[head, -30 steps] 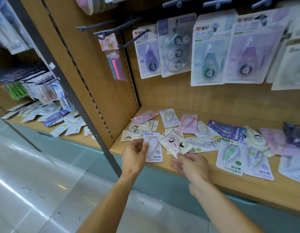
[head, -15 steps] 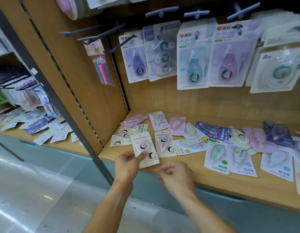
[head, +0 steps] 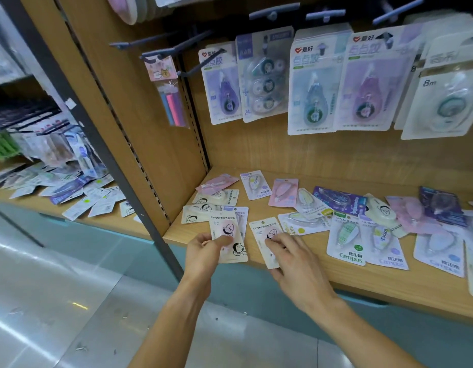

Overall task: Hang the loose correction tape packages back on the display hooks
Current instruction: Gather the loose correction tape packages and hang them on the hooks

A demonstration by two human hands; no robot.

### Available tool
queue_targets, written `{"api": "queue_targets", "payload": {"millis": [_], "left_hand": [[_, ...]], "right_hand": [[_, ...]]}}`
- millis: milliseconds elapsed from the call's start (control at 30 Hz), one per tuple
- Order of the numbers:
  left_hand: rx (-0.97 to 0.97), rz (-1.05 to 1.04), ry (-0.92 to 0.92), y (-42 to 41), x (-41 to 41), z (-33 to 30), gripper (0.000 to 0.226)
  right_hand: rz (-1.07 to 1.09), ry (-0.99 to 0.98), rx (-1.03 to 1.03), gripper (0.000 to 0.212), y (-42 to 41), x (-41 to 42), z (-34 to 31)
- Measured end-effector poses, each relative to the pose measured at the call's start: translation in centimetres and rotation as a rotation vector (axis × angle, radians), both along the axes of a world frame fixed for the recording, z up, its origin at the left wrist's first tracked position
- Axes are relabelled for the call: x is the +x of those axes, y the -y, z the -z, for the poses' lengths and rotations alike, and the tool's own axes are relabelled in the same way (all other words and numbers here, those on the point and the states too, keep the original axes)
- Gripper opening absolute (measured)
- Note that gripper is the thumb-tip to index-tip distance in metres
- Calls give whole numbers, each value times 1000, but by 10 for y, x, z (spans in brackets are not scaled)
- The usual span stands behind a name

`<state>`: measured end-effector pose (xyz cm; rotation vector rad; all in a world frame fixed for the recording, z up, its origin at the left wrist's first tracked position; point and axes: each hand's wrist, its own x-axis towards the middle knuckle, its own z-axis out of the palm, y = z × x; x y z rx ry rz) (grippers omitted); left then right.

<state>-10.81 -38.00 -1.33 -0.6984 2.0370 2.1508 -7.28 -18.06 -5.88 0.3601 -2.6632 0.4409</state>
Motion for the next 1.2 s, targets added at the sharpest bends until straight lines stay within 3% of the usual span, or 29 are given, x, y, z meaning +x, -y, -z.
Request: {"api": "queue_targets", "payload": {"millis": [167,267,400,500,633,733,800,833,900,967,1067,1200], "left_hand": [[125,56,6,-19,16,3,29],[276,195,-19,-62,24,1,40],[530,496,48,-134,50,-12,39],[560,472,31,-170,60,-10,43],[532,478,55,-200,62,-9,45],[469,466,27,-219,61,-8,40],[425,440,7,-232,62,-5,37],[398,432,0,-237,62,-3,38],[341,400,-23,-243,62,3,41],[278,365,-39,-246,61,8,46],[226,357,-75,-251,61,9,50],[282,386,-118,-262,71,10,48]], "right_hand": [[280,-298,-513,35,1,29,-19],[306,-409,-541,32,-15,57,-33],[232,-297,-497,38,-48,84,-26],[195,-229,-530,40,-73,90,-28],[212,30,-845,33,-102,105,-43],[409,1,-1028,33,-137,97,-50],[617,-38,-897,27,-169,89,-53],[718,-44,-733,23,-186,89,-52],[863,-4,-329,35,-218,98,-37],[841,87,-122,46,-235,112,-11],[680,113,-76,54,-241,129,22],[608,109,-194,83,-257,144,16]]}}
